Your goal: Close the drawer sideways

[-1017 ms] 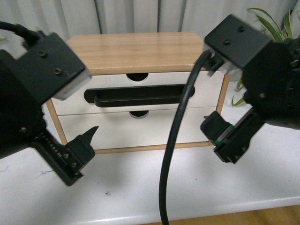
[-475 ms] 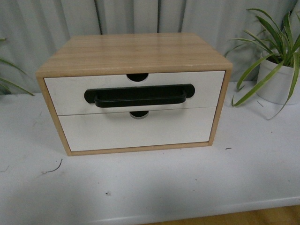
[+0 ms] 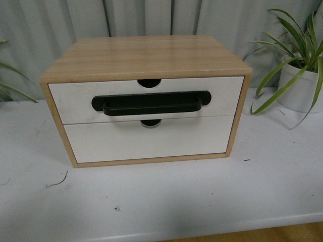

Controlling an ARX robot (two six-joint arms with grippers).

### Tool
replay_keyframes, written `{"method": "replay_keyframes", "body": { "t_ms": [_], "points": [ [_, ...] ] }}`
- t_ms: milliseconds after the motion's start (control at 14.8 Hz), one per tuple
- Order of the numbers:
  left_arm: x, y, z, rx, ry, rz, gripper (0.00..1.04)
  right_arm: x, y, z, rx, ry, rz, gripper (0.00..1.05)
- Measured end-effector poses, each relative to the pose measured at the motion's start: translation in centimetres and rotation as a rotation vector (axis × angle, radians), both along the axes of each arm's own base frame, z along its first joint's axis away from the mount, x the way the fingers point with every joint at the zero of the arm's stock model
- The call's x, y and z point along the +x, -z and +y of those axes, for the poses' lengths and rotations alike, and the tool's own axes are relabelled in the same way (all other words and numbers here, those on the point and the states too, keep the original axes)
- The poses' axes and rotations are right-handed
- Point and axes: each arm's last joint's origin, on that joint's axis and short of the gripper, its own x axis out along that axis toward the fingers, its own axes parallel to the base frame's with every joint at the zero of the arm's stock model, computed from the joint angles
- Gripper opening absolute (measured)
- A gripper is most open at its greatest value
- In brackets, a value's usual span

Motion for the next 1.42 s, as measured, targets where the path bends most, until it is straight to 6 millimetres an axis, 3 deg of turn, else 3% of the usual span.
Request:
{"method": "replay_keyframes", "body": {
  "t_ms": [339,407,746,1424],
  "points": [
    [-0.6,0.4,1.9,-0.022,-0.042,-0.021,0.08,-1.3,0.0,-2.6,0.05,-0.009,-0.062,0.14],
    [-0.7,0.4,1.7,-0.021,-0.013,-0.021,0.02,-1.5,0.0,-2.9,0.05,-0.013,-0.058,0.02],
    [-1.9,0.8,1.7,-0.022,-0.009,-0.002,0.02,-2.4,-0.1,-4.8,0.05,0.008,-0.065,0.02],
    [-1.9,0.8,1.7,-0.023,-0.009,-0.007,0.02,-4.2,0.3,-4.6,0.051,-0.015,-0.054,0.02]
  ]
}}
